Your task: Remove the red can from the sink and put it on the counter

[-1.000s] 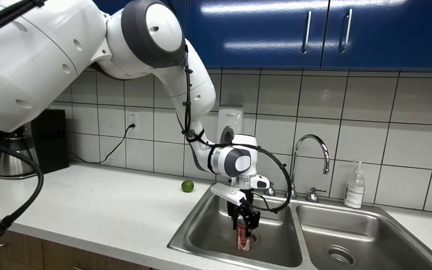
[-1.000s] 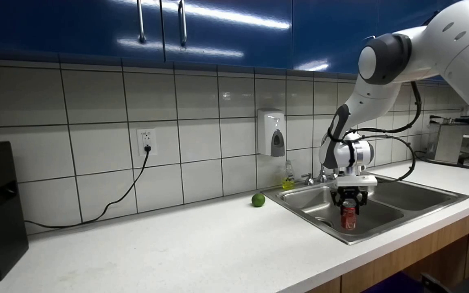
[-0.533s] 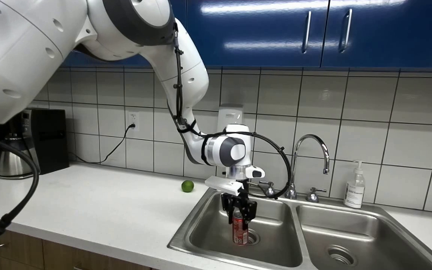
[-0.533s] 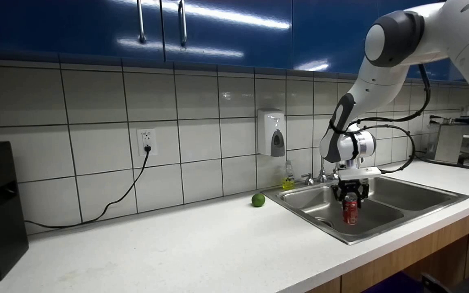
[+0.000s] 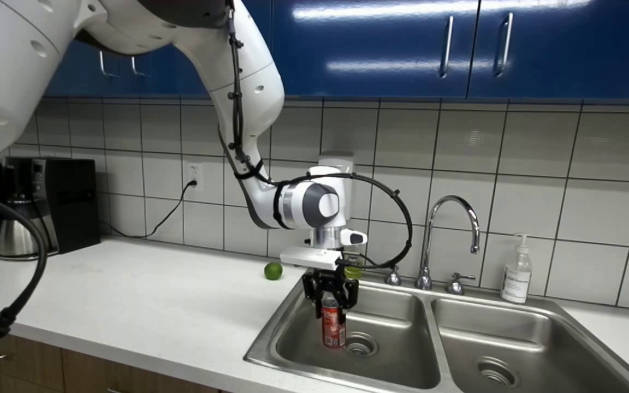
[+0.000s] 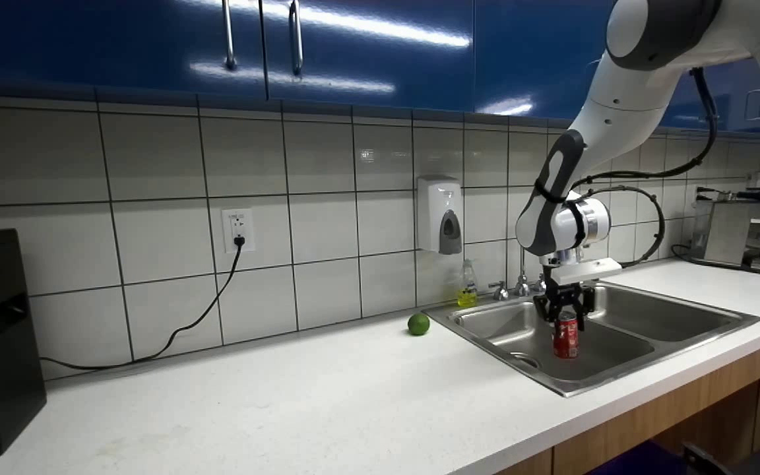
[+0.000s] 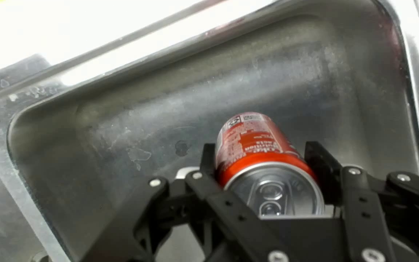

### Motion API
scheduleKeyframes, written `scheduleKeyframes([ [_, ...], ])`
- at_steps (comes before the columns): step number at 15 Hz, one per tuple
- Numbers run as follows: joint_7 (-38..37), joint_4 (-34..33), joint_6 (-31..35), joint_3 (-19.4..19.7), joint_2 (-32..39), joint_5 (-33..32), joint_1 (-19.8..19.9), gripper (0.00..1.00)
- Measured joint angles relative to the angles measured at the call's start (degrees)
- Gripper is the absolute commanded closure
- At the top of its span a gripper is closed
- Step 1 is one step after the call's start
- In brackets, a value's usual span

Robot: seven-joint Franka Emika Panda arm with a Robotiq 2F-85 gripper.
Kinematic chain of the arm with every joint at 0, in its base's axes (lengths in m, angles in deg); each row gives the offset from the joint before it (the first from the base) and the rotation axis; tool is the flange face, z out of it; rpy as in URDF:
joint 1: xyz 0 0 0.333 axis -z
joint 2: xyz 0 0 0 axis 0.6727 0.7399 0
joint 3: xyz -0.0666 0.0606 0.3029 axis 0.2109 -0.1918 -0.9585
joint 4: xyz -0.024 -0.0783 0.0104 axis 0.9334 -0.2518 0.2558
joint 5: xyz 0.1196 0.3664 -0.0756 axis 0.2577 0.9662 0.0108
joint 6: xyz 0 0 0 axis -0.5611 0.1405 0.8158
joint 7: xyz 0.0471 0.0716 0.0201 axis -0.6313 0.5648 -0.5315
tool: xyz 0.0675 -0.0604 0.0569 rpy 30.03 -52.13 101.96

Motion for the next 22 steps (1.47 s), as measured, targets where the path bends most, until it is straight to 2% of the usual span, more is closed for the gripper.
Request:
scheduleKeyframes([
  [11, 0.06, 8.94, 1.16, -0.61, -11.09, -9.85, -5.39, 0.62],
  [17, 0.44, 10.52, 1.18, -2.94, -13.94, -13.12, -7.66, 0.62],
  [22, 3.88, 10.96, 1.18, -5.71, -14.22, -13.24, -8.72, 0.62],
])
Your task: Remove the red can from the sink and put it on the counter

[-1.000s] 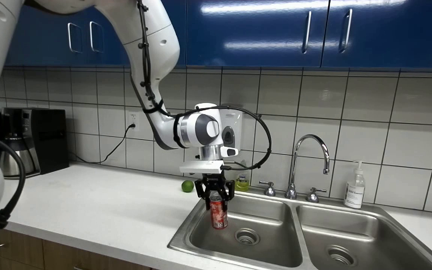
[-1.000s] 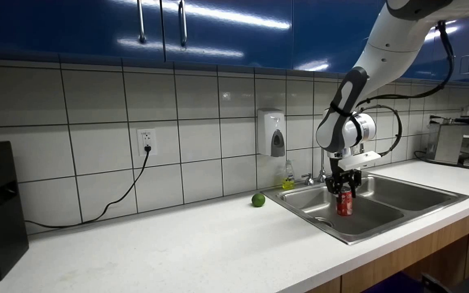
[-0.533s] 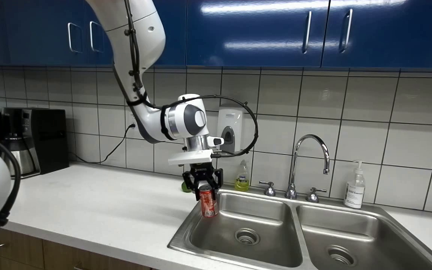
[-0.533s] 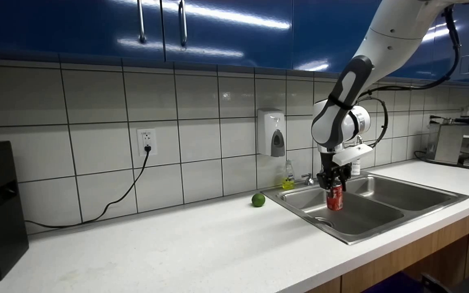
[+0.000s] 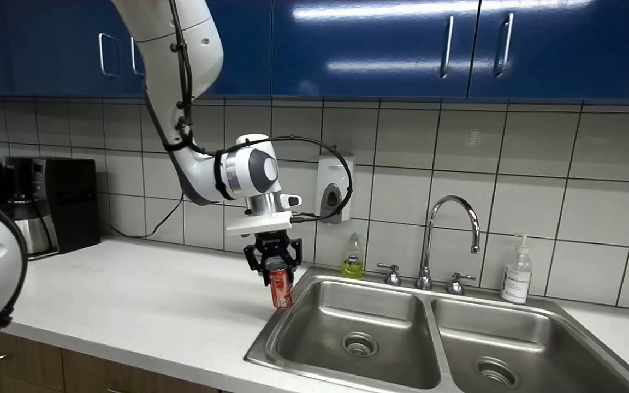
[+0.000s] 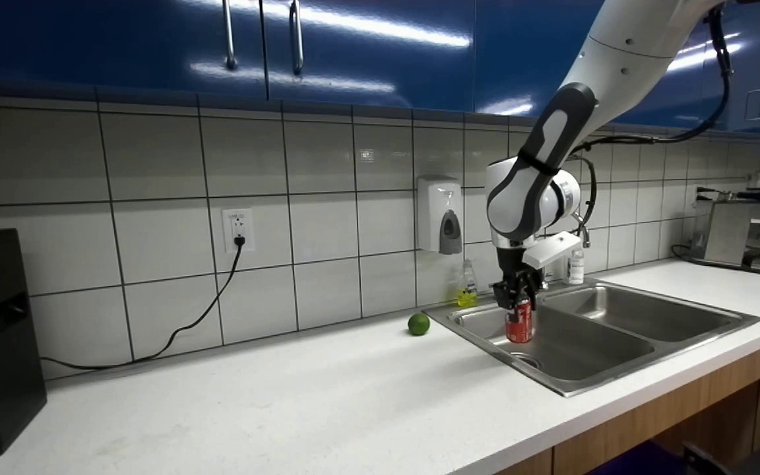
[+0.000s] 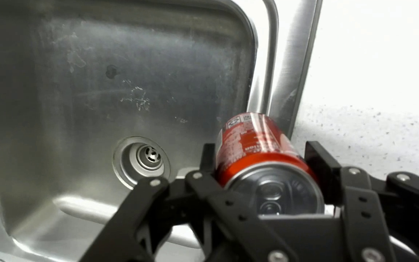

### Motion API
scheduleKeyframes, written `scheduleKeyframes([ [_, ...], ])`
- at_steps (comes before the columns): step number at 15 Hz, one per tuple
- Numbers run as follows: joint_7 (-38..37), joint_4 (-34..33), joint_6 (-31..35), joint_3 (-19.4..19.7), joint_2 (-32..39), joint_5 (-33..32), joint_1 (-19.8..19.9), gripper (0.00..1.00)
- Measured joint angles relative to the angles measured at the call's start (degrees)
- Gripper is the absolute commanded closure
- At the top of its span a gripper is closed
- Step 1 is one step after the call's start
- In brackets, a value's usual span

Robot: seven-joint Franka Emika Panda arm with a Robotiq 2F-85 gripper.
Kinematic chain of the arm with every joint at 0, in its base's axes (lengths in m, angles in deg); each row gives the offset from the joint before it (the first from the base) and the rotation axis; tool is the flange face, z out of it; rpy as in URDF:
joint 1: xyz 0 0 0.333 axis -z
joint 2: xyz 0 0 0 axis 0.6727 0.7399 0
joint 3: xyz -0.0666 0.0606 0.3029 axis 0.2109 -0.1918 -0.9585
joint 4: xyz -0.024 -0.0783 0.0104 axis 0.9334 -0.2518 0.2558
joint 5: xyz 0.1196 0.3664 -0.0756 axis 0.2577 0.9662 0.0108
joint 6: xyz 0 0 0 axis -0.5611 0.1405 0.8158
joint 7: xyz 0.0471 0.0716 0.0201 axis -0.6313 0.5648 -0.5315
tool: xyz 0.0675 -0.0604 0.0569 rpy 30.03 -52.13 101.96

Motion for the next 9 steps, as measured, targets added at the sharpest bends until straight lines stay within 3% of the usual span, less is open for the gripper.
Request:
scheduleKeyframes([
  [9, 10.25, 1.46, 0.00, -5.42, 0.39, 0.86, -1.14, 0.62],
])
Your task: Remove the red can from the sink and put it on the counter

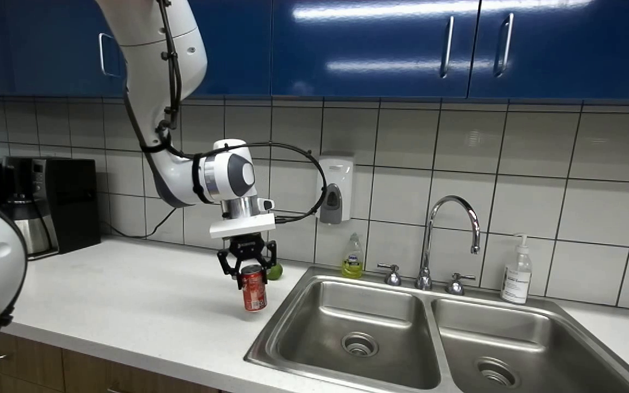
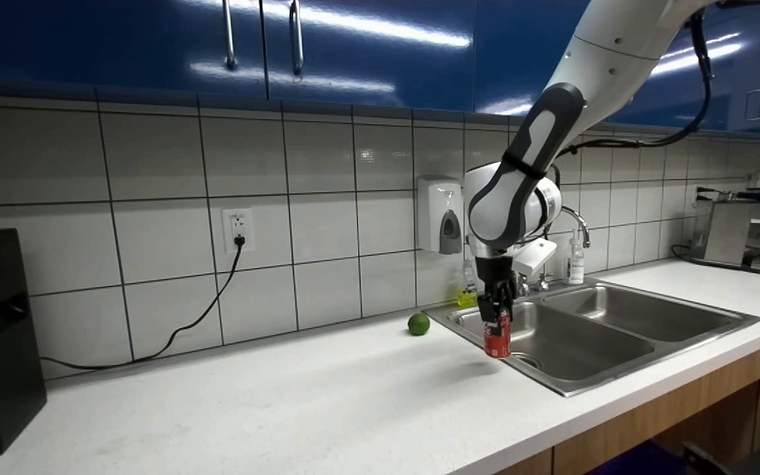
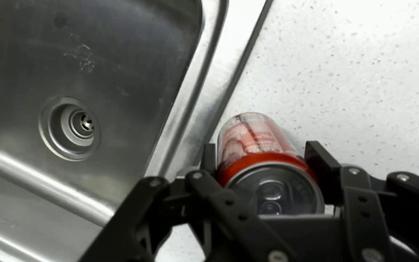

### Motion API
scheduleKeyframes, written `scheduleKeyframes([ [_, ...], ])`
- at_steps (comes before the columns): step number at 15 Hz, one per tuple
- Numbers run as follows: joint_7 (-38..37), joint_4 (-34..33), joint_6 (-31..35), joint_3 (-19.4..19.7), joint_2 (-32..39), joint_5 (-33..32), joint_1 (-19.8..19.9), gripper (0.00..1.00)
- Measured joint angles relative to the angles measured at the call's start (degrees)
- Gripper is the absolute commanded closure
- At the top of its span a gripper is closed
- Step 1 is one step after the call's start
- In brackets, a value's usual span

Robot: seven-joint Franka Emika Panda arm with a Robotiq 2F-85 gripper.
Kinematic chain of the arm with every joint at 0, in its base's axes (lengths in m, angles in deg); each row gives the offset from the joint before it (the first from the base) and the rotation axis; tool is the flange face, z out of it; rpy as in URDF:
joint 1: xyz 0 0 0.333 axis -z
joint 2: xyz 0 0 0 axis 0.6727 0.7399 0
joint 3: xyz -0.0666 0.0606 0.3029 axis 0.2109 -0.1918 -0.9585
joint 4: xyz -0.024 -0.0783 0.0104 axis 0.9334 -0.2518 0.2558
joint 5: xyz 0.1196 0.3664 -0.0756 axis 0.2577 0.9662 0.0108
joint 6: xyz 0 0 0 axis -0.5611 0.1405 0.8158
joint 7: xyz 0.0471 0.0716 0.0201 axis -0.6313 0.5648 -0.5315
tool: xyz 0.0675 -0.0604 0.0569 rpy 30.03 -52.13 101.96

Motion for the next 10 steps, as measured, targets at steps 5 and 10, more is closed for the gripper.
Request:
scheduleKeyframes([
  [5, 6.25, -0.15, 0.00, -2.94, 1.73, 2.18, -0.70, 0.62],
  [10, 10.46, -0.98, 0.00, -4.86, 3.71, 4.01, -0.77, 0.62],
])
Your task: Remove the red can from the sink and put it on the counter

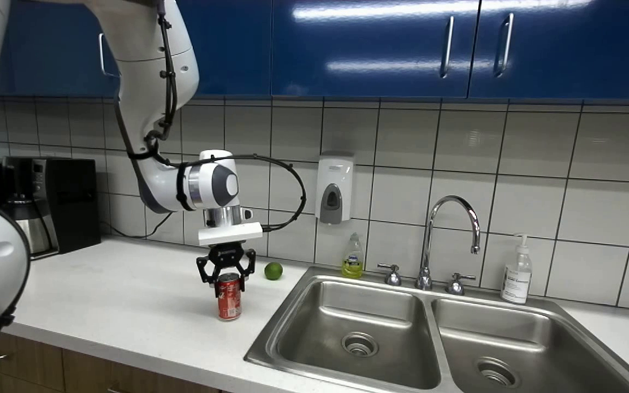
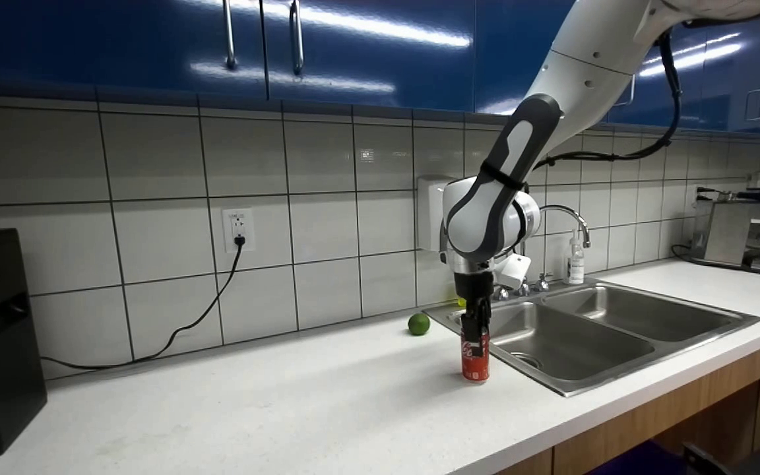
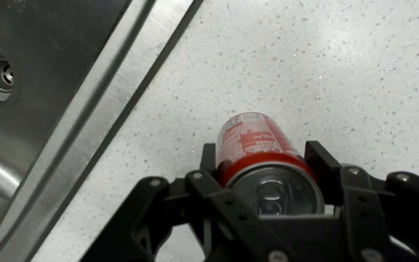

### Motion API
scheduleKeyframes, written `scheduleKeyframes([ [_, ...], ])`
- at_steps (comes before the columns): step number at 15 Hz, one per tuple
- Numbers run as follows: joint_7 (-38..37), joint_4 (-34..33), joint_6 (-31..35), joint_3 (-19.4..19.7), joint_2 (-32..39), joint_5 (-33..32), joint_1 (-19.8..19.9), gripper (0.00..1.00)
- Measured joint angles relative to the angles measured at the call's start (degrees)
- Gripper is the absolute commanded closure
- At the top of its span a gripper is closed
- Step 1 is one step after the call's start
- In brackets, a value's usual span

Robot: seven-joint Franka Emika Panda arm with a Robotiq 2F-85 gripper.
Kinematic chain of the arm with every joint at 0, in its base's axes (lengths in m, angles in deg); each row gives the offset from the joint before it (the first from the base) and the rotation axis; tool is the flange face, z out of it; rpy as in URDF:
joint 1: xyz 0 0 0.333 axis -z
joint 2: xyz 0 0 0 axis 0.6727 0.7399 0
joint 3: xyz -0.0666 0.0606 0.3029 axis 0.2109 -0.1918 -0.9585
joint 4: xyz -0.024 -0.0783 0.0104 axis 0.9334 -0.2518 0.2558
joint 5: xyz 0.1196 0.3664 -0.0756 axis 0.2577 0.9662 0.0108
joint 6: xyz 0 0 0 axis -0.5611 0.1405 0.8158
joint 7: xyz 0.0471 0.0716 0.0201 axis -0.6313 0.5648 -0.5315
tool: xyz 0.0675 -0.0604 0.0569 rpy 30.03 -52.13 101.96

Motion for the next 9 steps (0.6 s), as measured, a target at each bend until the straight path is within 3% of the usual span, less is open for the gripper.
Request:
scheduleKeyframes([
  [7, 2.00, -1.15, 0.00, -0.11, 1.47, 0.10, 0.04, 0.62],
  [8, 2.15, -1.26, 0.00, -0.11, 1.54, 0.10, 0.05, 0.12],
  [9, 2.22, -1.35, 0.00, -0.11, 1.60, 0.10, 0.05, 0.11],
])
